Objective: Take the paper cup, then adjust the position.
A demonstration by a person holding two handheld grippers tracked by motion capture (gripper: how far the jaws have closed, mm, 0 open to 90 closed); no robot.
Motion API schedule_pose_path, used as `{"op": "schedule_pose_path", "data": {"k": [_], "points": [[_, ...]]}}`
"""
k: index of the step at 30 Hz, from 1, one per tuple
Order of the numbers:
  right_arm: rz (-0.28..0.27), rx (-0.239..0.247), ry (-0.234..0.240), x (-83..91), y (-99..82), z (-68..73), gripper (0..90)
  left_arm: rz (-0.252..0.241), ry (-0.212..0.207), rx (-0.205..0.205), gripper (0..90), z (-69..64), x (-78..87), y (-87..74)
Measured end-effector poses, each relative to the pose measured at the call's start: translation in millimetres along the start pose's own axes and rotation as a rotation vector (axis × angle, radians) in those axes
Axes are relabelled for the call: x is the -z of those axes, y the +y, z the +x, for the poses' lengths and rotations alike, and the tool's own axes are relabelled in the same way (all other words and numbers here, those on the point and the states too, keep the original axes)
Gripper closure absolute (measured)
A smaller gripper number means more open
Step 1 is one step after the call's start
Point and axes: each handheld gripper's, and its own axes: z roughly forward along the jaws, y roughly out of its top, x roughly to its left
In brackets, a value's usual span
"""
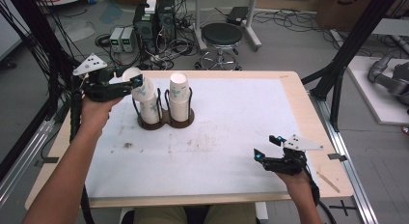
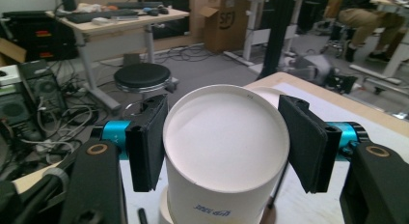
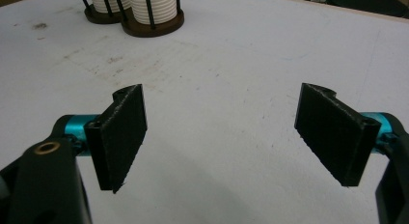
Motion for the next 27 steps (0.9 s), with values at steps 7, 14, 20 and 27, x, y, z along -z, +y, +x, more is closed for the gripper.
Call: {"op": "schedule_pose_path", "data": {"k": [7,14,20,27], "points": [[-0.001,0.002,0.005,-0.8,1.8,2.2,19.3,-0.028,-0.074,0.001,37.5,-12.4,19.2,-9.4],[0.001,0.004,0.012,-5.5,4.7,3.1,19.3,-0.037,-0.171,0.014,37.4,-25.6,24.6,-37.1],[0.0,0.011,0.024,-8.0,6.6,8.5,19.3,-0.035,-0.22,0.009,37.4,-38.2,22.5,-47.9],[-0.006,0.024,0.056,-9.9,9.9,14.4,19.2,-0.034,-0.284,-0.012,37.3,-55.1,15.3,-51.9]]}}
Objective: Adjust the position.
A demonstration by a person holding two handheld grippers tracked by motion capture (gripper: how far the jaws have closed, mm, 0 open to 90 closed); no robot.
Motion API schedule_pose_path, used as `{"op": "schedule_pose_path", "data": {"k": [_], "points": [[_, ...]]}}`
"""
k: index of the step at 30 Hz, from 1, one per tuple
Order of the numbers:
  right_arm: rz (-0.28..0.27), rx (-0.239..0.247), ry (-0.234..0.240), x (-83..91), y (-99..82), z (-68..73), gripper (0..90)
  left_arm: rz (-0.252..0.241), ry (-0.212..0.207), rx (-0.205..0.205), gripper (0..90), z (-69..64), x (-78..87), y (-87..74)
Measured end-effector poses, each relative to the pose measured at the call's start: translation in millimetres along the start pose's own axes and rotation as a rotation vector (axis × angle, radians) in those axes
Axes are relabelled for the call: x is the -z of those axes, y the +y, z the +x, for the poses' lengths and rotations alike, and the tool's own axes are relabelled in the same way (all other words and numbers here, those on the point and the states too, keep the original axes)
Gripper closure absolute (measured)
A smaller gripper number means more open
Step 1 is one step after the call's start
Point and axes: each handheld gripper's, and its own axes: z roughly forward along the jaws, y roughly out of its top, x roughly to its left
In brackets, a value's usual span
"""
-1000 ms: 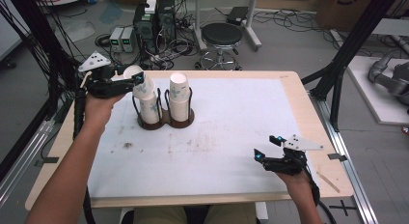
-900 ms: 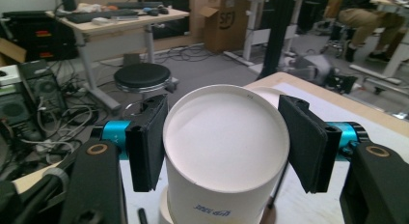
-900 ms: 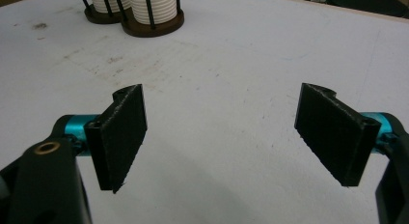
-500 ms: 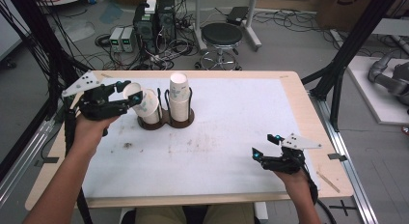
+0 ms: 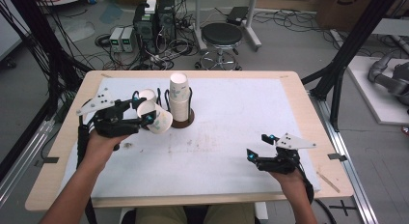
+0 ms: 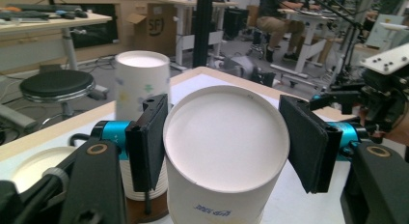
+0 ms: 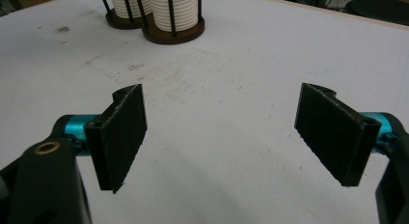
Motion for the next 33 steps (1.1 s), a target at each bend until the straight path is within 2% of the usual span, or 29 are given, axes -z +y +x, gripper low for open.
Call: {"op": "schedule_pose_path", "data": {"k": [5,11,14,20,28,33], "points": [[0.005,0.005,0.031,-3.0,1.1,2.7,19.3,0.013,-0.043,-0.008,37.3,-8.7,-11.2,-7.4],[0.006,0.021,0.06,-6.3,2.0,7.3,19.2,0.039,-0.063,-0.015,37.2,-18.2,-22.6,-17.2],[0.009,0.033,0.078,-7.4,2.9,10.2,19.3,0.032,-0.077,-0.008,37.2,-21.9,-26.4,-21.0],[0.006,0.054,0.113,-12.0,8.5,17.6,19.2,0.052,-0.121,-0.016,37.2,-31.8,-37.5,-27.0],[0.003,0.106,0.212,-23.6,20.2,33.2,19.2,0.069,-0.147,-0.023,37.2,-39.1,-45.9,-31.6],[0.007,0.12,0.263,-30.3,25.1,40.0,19.2,0.08,-0.167,-0.036,37.3,-43.8,-49.0,-31.9]]}}
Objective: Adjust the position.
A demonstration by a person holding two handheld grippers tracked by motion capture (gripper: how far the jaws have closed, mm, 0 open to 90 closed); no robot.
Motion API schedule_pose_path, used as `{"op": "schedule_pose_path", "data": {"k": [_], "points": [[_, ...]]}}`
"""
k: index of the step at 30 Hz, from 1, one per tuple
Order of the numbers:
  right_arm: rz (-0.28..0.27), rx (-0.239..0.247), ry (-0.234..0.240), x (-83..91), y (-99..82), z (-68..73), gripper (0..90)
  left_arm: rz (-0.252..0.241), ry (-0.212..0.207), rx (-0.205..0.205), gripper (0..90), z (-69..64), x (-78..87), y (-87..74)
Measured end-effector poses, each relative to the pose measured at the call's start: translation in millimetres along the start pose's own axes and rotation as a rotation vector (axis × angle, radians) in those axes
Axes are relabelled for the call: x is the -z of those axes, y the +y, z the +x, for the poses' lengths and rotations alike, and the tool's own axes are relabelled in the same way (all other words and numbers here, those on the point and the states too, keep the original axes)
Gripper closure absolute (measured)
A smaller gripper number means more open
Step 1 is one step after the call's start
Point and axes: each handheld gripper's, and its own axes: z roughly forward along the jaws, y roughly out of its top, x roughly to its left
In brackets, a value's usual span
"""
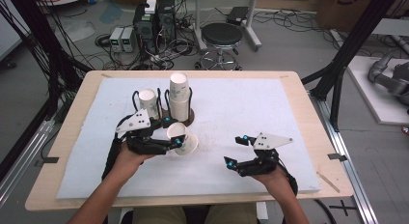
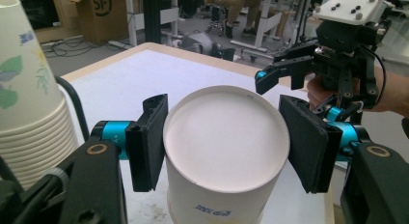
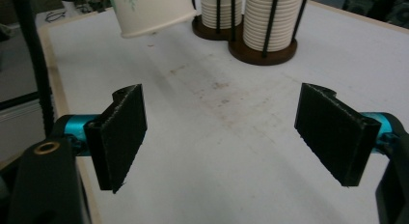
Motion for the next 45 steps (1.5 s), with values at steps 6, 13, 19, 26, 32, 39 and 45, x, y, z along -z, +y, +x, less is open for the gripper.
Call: {"op": "schedule_pose_path", "data": {"k": [6,13,19,26,32,39,45], "points": [[0.002,0.02,0.066,-11.2,8.7,5.2,19.2,0.009,-0.024,-0.011,37.3,-6.1,-5.6,-0.2],[-0.003,0.044,0.108,-23.2,18.0,9.9,19.2,0.015,-0.047,-0.021,37.3,-11.7,-11.4,-0.8],[0.008,0.046,0.13,-30.9,18.4,14.8,19.3,0.034,-0.069,-0.033,37.3,-16.4,-17.9,-3.0],[0.011,0.055,0.152,-35.2,17.7,17.5,19.3,0.046,-0.098,-0.037,37.3,-20.6,-24.9,-4.0],[0.017,0.074,0.172,-40.1,19.2,21.6,19.2,0.057,-0.133,-0.046,37.4,-24.6,-30.5,-3.5],[0.022,0.096,0.211,-46.7,21.0,24.1,19.3,0.06,-0.166,-0.042,37.4,-28.5,-34.8,-3.3],[0.026,0.105,0.238,-52.8,21.8,26.3,19.3,0.065,-0.191,-0.046,37.4,-30.4,-37.7,-3.0]]}}
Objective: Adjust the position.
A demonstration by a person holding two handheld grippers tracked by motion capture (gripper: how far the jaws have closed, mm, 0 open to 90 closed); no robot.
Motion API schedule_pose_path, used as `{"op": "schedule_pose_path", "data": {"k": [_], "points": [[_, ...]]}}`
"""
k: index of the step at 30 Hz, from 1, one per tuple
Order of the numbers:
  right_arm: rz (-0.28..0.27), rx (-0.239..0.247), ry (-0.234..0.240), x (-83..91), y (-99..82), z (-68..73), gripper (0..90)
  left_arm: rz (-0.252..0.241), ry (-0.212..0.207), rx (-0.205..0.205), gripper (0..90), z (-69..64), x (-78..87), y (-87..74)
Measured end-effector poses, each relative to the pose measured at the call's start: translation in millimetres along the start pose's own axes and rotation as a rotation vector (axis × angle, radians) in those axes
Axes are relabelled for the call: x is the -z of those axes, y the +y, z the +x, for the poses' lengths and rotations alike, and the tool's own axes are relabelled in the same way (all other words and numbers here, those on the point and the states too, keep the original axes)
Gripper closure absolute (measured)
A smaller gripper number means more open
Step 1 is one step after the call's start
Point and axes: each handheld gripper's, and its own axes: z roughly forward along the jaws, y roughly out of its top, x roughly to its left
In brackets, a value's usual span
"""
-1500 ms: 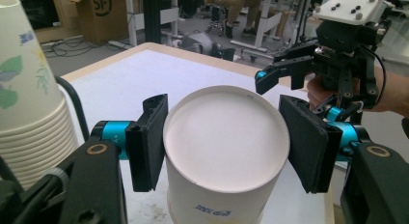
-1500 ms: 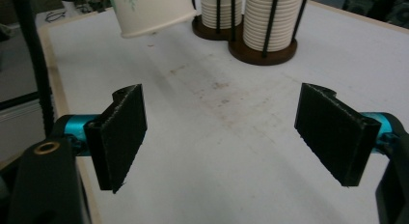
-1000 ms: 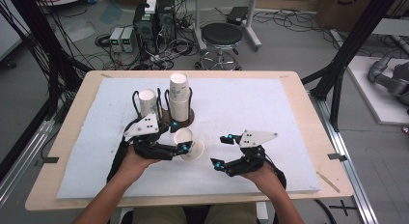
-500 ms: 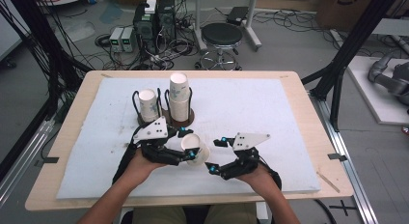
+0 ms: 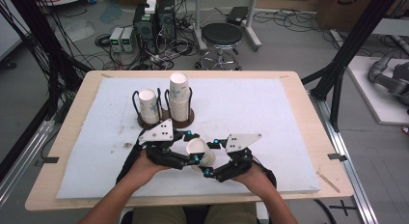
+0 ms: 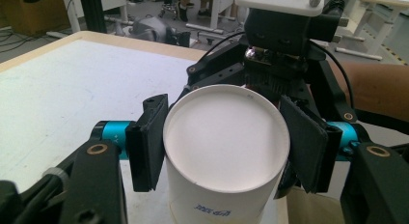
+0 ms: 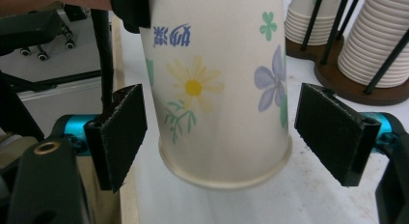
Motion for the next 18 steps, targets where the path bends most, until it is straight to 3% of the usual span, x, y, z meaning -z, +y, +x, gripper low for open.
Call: {"op": "schedule_pose_path", "data": {"k": [6,8,18], "points": [[0.007,0.01,0.02,-5.2,-0.2,1.0,20.6,-0.007,-0.019,0.004,37.4,-1.6,-1.7,0.6],[0.004,0.006,0.034,-5.2,-1.3,-0.2,26.0,-0.007,-0.023,0.005,37.4,-1.8,-1.9,0.5],[0.03,0.043,0.035,-4.4,-2.2,-1.5,31.1,0.019,-0.028,-0.004,36.7,-1.4,-4.2,-0.5]]}}
